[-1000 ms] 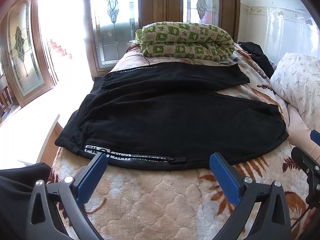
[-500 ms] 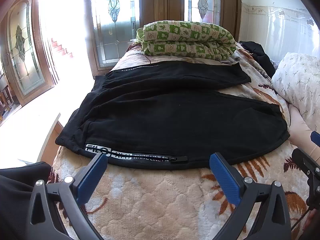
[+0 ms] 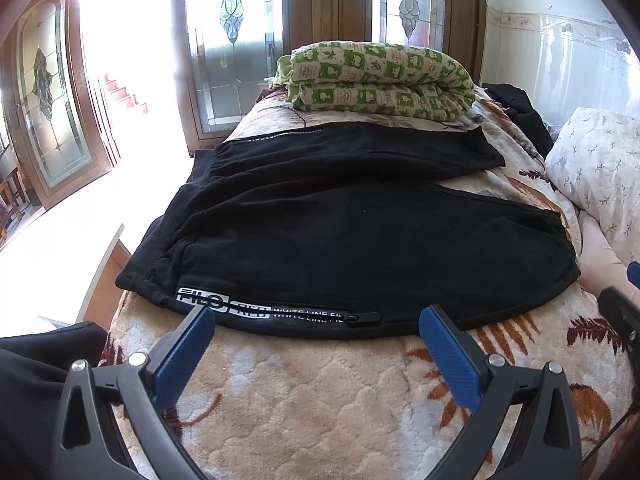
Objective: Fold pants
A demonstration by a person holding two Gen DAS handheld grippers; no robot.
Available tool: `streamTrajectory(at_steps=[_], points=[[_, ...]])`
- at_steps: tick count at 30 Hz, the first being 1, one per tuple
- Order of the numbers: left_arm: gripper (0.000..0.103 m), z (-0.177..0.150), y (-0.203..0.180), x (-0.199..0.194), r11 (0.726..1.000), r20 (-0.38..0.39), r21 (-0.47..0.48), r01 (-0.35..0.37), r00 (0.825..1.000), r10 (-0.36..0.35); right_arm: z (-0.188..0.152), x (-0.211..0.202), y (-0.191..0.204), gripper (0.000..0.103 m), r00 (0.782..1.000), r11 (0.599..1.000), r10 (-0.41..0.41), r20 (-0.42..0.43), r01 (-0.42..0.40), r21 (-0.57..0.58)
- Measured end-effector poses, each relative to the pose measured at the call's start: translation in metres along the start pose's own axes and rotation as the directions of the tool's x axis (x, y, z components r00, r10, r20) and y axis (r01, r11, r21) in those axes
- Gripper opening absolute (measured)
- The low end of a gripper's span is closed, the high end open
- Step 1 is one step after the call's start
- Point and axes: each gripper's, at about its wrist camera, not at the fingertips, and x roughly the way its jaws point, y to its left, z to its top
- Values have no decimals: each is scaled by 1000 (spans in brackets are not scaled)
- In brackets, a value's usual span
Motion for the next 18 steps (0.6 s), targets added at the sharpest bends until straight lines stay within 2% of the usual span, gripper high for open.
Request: streamTrajectory(at_steps=[3,7,11,14,18], points=[[103,5,2,-2,1000,-15,-7,-5,1000,5,8,-6,-5,103,1000,1000,10,9,-10,25],[103,22,9,-5,1000,-27,8,1,1000,-1,25,-4,-10,103,998,998,53,-40,-51,32],[103,50,18,-2,996,0,85,-11,1000,11,50,3,-11,103,995,996,80,-66,-82,-27],[103,70,28,5,992,4,123,-35,999,34,68,9,-11,103,996,995,66,-55,-70,-74],[103,86,43,18,992,2,117,-55,998,55,83,16,-10,103,997,994,72,-36,-75,-83]])
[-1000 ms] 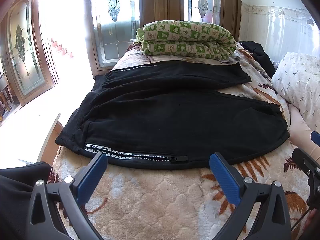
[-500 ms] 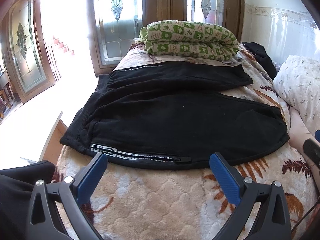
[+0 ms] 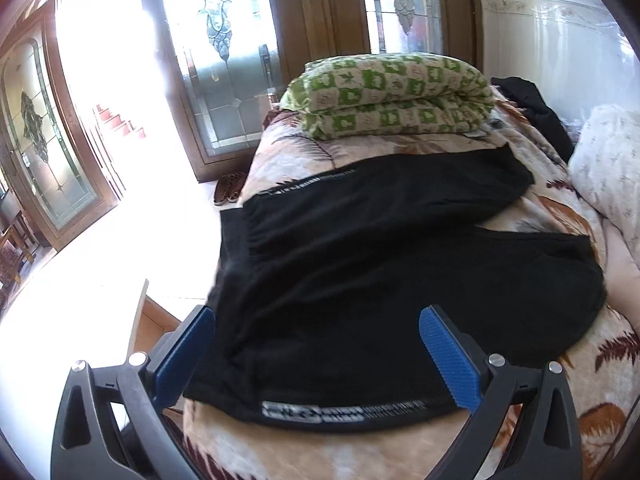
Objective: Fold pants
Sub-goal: 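Move the left gripper to the FILO waistband and close on it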
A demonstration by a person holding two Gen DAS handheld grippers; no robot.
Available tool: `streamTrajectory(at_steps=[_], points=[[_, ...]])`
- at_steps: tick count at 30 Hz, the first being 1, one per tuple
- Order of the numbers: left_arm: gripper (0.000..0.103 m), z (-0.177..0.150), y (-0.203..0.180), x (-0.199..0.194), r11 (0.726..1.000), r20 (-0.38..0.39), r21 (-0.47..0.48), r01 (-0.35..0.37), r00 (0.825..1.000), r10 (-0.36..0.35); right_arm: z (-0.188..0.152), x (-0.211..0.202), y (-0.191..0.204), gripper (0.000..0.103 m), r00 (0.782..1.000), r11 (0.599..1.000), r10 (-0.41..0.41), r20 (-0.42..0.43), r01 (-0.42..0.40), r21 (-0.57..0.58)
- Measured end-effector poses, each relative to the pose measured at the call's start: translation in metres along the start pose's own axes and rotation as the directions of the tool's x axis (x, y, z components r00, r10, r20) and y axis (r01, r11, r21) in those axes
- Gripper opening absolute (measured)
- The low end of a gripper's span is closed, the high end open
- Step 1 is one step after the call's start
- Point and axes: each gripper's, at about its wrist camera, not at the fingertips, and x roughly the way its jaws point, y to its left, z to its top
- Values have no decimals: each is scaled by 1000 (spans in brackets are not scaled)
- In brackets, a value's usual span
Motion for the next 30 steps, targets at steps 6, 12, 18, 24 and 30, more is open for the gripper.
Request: streamTrajectory(at_steps=[6,12,18,24,30], points=[[103,7,18,19,998,-14,-54,17,1000,-17,4,18,5,103,1000,1000,20,-20,-19,10],[103,16,25,45,998,-74,-44,39,996,-42,1,43,10,103,995,999,49,-90,-50,-10],[103,20,36,63,997,-93,-57,45,994,-50,11,67,6,103,986,995,101,-132,-102,1],[103,28,63,81,997,-124,-48,53,991,-59,20,89,0,103,985,995,90,-150,-94,-16],[103,42,89,105,998,-157,-17,54,986,-56,24,114,-2,103,982,995,96,-165,-99,-9]])
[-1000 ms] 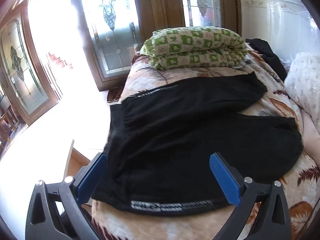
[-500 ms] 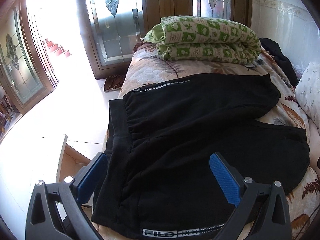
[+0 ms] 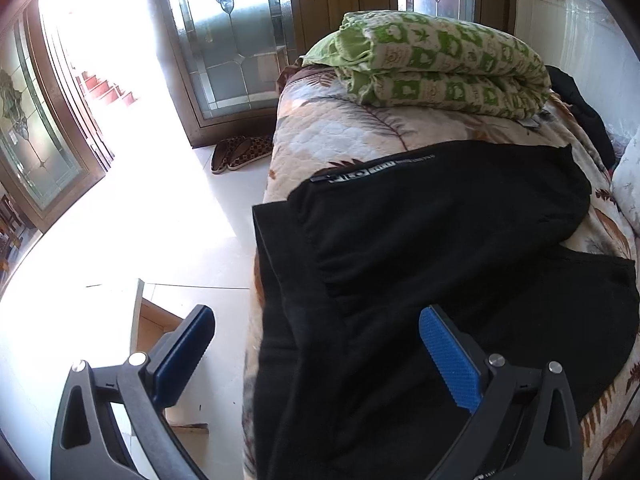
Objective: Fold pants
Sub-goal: 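Move the left gripper to the FILO waistband and close on it, then close the right gripper on the waistband while the left gripper holds it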
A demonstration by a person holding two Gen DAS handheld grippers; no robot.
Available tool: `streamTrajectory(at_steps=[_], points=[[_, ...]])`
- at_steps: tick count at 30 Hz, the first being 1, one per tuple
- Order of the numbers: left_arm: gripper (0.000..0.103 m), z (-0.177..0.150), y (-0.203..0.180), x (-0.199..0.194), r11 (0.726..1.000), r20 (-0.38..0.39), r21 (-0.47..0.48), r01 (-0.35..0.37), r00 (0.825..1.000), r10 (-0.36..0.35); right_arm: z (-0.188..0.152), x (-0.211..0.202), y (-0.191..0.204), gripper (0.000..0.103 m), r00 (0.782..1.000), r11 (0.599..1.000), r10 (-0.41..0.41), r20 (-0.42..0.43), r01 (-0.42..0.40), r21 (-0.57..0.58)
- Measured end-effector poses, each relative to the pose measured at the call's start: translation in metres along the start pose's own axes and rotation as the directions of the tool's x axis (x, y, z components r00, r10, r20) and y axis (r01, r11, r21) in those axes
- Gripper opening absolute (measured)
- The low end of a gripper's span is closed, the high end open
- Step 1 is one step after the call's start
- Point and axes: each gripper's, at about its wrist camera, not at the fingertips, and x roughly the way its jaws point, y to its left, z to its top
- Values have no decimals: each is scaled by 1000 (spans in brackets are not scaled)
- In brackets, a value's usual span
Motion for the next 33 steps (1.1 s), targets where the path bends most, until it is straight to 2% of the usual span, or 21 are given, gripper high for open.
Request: streamTrajectory(at_steps=[3,6,10,16,21,23,25,27,28,29,31,32,33], points=[[103,13,14,17,999,-18,-38,31,999,-32,4,11,0,103,1000,1000,10,-10,-10,7],[103,24,30,38,992,-43,-117,43,998,-48,8,18,0,103,1000,1000,18,-13,-17,13],[103,27,50,64,962,-52,-250,109,991,-126,8,26,1,103,999,1000,23,-27,-22,17],[103,39,56,100,963,-128,-250,97,983,-132,8,40,0,103,999,1000,6,-53,-6,7],[103,40,72,122,931,-156,-341,129,969,-191,20,56,-2,103,998,1000,-6,-67,4,-27],[97,38,74,126,916,-153,-369,156,962,-225,32,64,-2,103,998,999,1,-67,-5,-49],[77,37,73,125,902,-134,-382,202,953,-270,49,72,-3,103,998,998,9,-55,-13,-69],[67,40,68,120,897,-122,-379,227,949,-292,70,83,-5,103,999,995,23,-46,-28,-93],[61,41,64,116,907,-123,-361,215,954,-275,79,89,-5,103,999,995,25,-45,-29,-100],[58,43,60,113,915,-121,-344,211,956,-266,89,96,-6,103,998,994,29,-47,-34,-106],[42,45,53,107,935,-119,-298,192,965,-236,110,114,-6,103,997,991,42,-69,-50,-122],[39,47,49,104,942,-117,-276,192,966,-231,121,127,-6,103,995,989,43,-91,-56,-139],[29,49,45,101,949,-113,-253,188,969,-222,128,136,-7,103,994,987,44,-103,-59,-152]])
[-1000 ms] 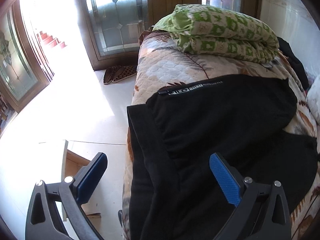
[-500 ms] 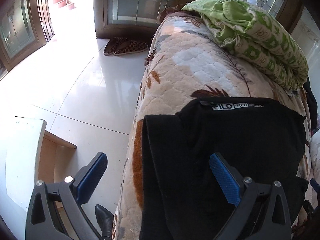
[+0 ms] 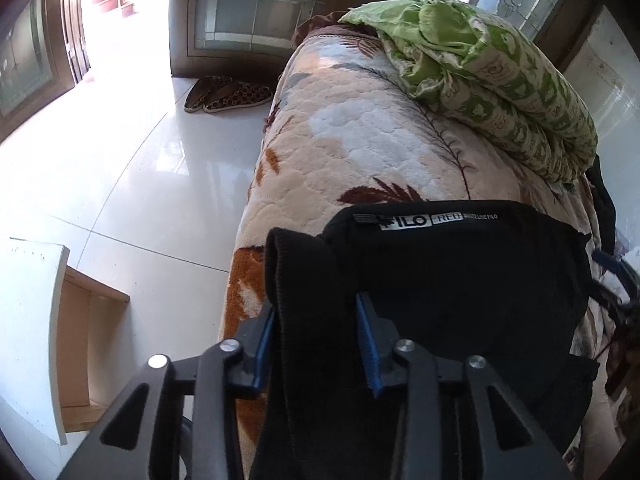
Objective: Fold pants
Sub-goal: 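Close the right gripper on the waistband while the left gripper holds it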
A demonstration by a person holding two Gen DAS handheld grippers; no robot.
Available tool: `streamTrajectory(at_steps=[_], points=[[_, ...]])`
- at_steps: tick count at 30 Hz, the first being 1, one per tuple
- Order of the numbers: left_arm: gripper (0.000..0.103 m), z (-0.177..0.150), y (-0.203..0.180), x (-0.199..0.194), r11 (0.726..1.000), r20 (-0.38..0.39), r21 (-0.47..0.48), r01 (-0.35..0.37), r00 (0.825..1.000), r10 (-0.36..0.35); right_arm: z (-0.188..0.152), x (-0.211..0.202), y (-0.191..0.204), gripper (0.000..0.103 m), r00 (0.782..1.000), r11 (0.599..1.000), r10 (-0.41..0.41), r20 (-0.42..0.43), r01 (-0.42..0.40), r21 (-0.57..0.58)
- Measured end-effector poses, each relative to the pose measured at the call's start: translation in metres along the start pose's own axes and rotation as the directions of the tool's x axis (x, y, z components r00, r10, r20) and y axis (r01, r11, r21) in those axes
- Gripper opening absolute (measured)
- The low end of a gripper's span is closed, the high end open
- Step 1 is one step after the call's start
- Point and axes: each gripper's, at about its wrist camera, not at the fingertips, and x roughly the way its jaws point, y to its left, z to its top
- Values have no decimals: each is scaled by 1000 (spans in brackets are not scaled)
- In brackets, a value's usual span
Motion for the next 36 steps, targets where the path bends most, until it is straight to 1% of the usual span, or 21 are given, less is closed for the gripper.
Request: streamTrajectory(at_steps=[1,2,5,7,10,13,15,17,18,20,21,22,23,24,25,26,28,30,34,36], points=[[25,2,-3,-2,1000,6,15,0,1000,0,7,8,-3,103,1000,1000,-2,-9,2,-13],[24,2,-6,-7,1000,15,23,0,1000,0,16,19,-5,103,1000,1000,0,-27,0,-26],[24,6,-10,-18,999,49,41,1,999,-3,30,38,-13,98,998,1000,17,-59,-18,-20],[23,8,-11,-25,999,65,44,12,998,-15,35,45,-14,98,998,999,20,-59,-21,-24],[23,9,-13,-32,999,82,45,28,996,-31,44,58,-8,98,998,998,23,-67,-27,-56],[23,7,-16,-34,998,89,55,27,995,-31,54,72,4,98,997,994,-7,-77,-2,-112],[23,6,-16,-34,998,91,53,24,995,-29,61,83,10,98,996,990,-8,-84,-4,-140],[23,5,-14,-34,998,91,45,36,995,-40,65,101,13,98,992,987,-13,-123,-7,-160],[23,5,-14,-34,998,91,42,39,995,-43,65,108,12,98,990,989,-2,-140,-19,-149],[23,6,-13,-33,998,89,39,42,995,-45,65,112,0,98,987,995,61,-148,-71,-68],[23,6,-13,-32,998,87,38,44,995,-47,63,111,-4,91,987,996,73,-143,-80,-47],[23,6,-14,-31,998,86,36,46,995,-49,62,107,-4,72,989,996,68,-133,-76,-55],[23,6,-14,-31,998,86,36,45,995,-48,61,102,-4,46,989,994,79,-123,-88,-63],[23,6,-15,-31,998,86,36,45,995,-48,59,96,-4,33,988,993,95,-120,-103,-63],[23,6,-16,-31,998,89,37,44,995,-48,58,92,-4,17,986,991,109,-125,-117,-60],[23,5,-16,-32,998,95,39,42,994,-46,56,88,0,14,986,991,104,-132,-114,-74],[23,6,-17,-34,998,104,36,43,994,-46,52,82,7,12,988,990,78,-131,-92,-108],[23,6,-15,-37,998,110,24,53,992,-55,49,74,14,11,990,990,76,-122,-90,-109],[23,5,-10,-37,998,117,-6,66,991,-65,42,55,15,11,989,988,119,-87,-126,-85],[23,4,-12,-40,998,121,-5,67,990,-66,35,44,14,11,987,986,139,-75,-145,-80]])
